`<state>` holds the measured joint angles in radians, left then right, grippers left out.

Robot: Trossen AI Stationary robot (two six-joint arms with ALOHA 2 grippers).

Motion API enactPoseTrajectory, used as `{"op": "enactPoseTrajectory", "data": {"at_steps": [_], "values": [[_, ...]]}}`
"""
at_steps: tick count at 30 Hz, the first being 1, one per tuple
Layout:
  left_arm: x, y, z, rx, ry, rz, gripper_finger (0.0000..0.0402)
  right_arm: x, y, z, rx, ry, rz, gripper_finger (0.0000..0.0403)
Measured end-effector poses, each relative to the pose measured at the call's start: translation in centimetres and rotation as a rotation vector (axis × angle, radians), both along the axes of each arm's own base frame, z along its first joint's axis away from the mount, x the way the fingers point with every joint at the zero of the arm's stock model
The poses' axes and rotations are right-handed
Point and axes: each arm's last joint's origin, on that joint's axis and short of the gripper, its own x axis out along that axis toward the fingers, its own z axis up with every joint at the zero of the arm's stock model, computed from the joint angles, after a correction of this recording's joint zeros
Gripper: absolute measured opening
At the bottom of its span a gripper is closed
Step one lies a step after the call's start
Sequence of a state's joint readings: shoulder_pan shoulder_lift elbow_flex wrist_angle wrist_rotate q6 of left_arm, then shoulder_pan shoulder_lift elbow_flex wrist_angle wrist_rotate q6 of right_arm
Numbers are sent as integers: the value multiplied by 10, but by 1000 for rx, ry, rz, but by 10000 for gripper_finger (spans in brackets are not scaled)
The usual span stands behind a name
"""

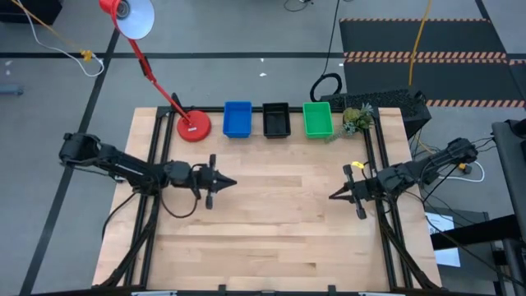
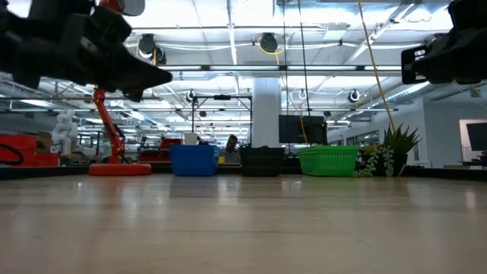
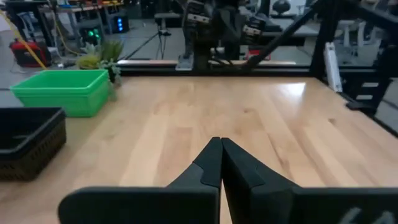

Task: Stack baskets by color
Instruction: Return to Home Position

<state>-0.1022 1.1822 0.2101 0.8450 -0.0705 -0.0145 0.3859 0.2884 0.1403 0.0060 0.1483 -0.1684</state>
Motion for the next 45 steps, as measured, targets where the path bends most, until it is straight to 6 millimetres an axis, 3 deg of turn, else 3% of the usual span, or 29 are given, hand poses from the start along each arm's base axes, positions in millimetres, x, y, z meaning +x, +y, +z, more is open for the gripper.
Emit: {"op": "enactPoseTrajectory", "data": {"at_steps": [5,10,36,45], "values": [[-22,0,-14,-30,-57,0,3,-1,0,-13,2,4,19,0],[-39,2,-21,-41,-111,-1,8,1,-1,-9,-1,-69,11,0],[-40,4,-20,21,-108,21,4,-11,-20,4,-54,-250,-28,0],[-40,3,-17,7,-135,20,5,-10,-32,5,-65,-271,-136,0]]}}
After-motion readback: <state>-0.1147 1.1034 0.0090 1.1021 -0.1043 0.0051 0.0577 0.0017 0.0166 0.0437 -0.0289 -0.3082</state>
